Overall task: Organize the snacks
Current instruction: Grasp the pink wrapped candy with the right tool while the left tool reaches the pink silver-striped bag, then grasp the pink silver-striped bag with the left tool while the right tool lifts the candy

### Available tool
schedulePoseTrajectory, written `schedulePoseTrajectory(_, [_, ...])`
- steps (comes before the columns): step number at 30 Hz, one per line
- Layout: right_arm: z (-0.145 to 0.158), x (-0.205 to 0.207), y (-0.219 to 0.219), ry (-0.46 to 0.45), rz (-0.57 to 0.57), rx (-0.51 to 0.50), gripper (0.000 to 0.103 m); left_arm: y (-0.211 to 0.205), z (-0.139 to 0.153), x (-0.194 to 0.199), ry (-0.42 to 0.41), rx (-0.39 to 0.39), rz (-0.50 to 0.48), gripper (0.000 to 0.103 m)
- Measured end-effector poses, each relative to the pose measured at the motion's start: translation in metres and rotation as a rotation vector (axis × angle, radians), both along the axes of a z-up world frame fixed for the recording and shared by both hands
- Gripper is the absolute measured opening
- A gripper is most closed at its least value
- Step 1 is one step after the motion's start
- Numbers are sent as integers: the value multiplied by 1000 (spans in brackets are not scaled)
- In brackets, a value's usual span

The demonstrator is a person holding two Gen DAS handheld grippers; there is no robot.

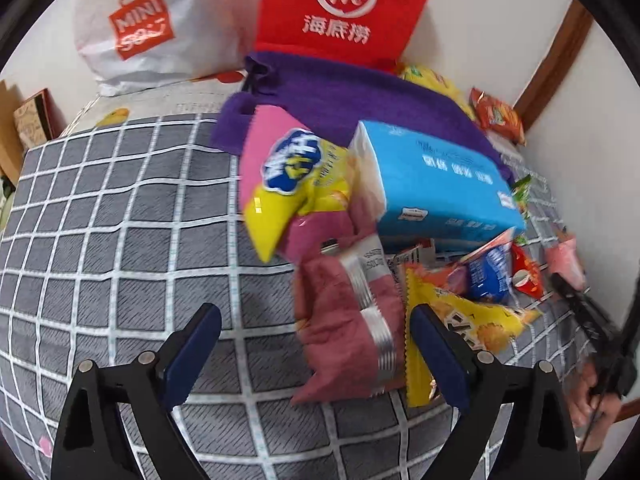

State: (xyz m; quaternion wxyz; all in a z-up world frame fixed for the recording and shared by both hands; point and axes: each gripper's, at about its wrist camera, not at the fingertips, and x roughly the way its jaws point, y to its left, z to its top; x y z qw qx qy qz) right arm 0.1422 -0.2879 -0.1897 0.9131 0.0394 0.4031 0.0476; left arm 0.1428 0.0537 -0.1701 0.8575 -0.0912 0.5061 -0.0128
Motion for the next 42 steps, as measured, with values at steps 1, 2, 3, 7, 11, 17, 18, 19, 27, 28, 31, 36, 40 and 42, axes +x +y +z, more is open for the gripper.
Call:
schedulePoseTrajectory(1, [2,-3,-1,-9,3,-4,14,-2,-2,2,7,0,-1,93])
schedulePoseTrajectory(2, [5,-7,-2,-18,5,-5,14,-6,-5,5,19,-7,-3,92])
schedulePoseTrajectory(3, [7,-9,-3,-24,6,-3,14,-9,-8,7,30,-13,-9,90])
schedulePoseTrajectory(7, [15,-17,-4,-40,12,4,14,-23,-17,9,48,5,-21,71])
schedulePoseTrajectory(11, [20,-22,0,-41,34,-12,14,-19,-9,0,38,-14,3,49])
schedulePoseTrajectory(17, [28,-25,1,-39,76,-10,14,-5,-3,-23,33,-26,50,46])
schedulePoseTrajectory(18, [29,-25,2,-41,83,-12,14,-3,-1,-27,32,-34,59,46])
schedulePoseTrajectory(19, [32,-26,2,-44,90,-14,14,-1,0,-29,31,-40,66,46])
schedulePoseTrajectory(27, [51,-31,4,-68,129,-34,14,-1,20,-40,2,-15,122,46])
schedulePoseTrajectory(28, [52,-32,4,-71,132,-38,14,-3,22,-39,-4,-14,121,46])
schedulePoseTrajectory(31, [59,-35,5,-85,147,-40,14,-9,32,-40,-23,-24,99,46])
schedulePoseTrajectory(36, [73,-37,6,-112,150,-22,14,-22,48,-31,-36,-34,45,46])
schedulePoseTrajectory(40, [86,-35,15,-137,150,-32,14,-30,64,-21,-58,-18,14,46])
schedulePoseTrajectory(42, [92,-32,20,-143,154,-39,14,-32,71,-15,-66,-14,-2,46])
